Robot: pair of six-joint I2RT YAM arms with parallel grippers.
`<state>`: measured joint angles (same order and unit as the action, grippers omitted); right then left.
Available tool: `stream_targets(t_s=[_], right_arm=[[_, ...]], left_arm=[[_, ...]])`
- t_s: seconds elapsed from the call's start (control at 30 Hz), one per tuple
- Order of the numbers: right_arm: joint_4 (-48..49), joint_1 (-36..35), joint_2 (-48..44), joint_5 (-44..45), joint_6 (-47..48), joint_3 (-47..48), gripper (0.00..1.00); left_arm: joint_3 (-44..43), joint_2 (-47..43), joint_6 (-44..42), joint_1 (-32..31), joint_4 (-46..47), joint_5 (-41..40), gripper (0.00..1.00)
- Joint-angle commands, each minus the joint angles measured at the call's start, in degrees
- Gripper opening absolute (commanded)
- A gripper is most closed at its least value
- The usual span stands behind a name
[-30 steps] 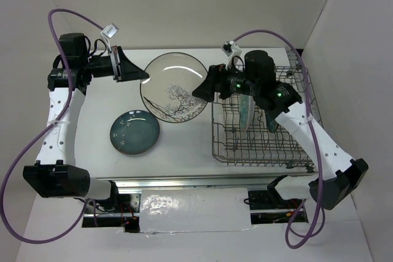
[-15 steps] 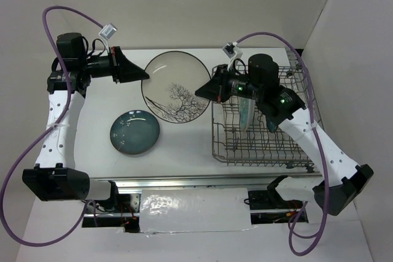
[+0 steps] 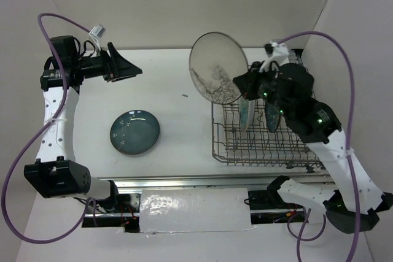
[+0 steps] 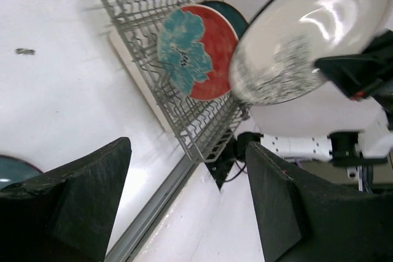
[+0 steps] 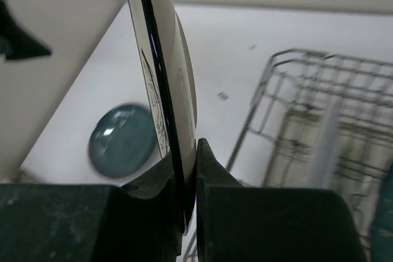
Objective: Load the plates into the dish rack
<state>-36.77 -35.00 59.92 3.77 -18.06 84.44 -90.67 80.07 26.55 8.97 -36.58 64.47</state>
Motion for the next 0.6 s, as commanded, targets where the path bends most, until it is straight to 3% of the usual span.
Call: stream_targets(t_s=[0.0,0.13,0.4,0.57], right_arm=[[6.54,-0.33,-6.39,22.18,2.50,7.66,0.00],[5.66,-0.76,-7.19,36.72,6.89,10.30,0.00],[8.19,-5.32,-5.17,59.29,16.37,6.88,0.00],[10.06,-7.18,-4.29,63.29,19.65,4.24,0.00]], left_arm=[[-1.88,-2.29,0.61,0.96,-1.13,-4.00,0.87],[-1.35,-2.12,0.53,1.13,-1.30,-3.56,0.87],[0.15,-1.76,0.17,1.13,-1.30,-4.17,0.88],[-0.03,-1.67,-0.26,1.14,-1.65,-4.52,0.88]])
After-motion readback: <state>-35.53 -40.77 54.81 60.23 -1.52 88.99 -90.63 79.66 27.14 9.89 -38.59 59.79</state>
